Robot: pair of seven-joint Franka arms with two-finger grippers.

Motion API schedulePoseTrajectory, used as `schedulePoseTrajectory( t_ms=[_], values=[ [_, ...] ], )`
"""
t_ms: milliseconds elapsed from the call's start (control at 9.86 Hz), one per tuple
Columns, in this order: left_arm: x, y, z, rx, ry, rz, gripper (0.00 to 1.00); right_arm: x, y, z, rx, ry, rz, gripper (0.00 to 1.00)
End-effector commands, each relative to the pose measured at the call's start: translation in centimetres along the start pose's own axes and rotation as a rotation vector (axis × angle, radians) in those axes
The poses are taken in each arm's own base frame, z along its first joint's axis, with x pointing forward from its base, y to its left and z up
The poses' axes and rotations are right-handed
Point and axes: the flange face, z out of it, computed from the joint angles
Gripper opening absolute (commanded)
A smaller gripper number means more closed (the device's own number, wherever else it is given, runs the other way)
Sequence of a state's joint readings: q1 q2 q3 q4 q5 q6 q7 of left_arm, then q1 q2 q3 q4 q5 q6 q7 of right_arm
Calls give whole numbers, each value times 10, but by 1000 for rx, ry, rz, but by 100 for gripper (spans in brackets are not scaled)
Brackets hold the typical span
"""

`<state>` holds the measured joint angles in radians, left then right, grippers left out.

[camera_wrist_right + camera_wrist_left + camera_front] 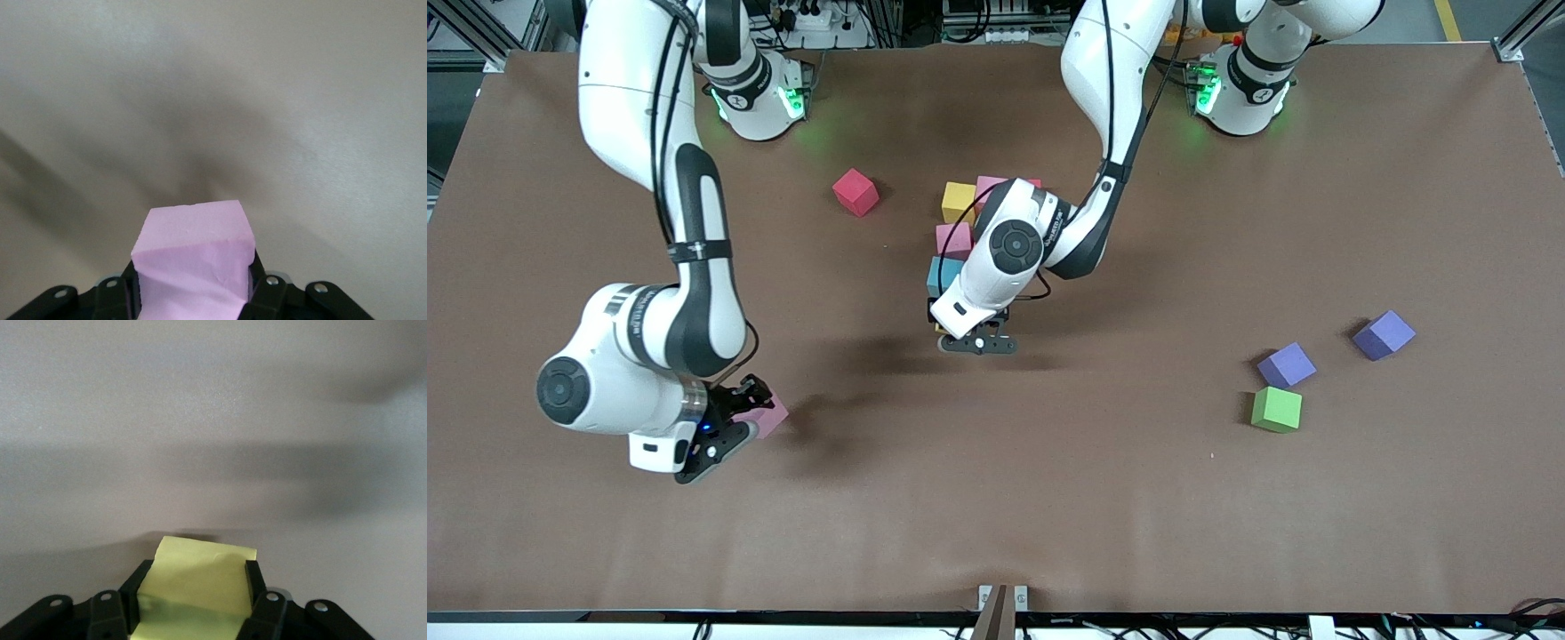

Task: Form number 2 with 11 blocks
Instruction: 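Set the yellow cube down at the group and open the left gripper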

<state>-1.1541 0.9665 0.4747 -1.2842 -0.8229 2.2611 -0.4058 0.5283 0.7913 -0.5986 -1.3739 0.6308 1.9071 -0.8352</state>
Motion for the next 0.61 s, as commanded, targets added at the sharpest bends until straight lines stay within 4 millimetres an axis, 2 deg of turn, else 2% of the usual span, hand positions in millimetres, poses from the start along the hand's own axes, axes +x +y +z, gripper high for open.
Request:
schedulePoseTrajectory(
  t_ms=[0, 507],
  values=[
    [-1, 5, 11, -5, 21, 33, 0, -8, 14, -1, 34, 30, -13, 29],
    [-4, 6, 17, -1, 20, 44, 0, -13, 19, 6, 38, 22, -3, 29]
  ],
)
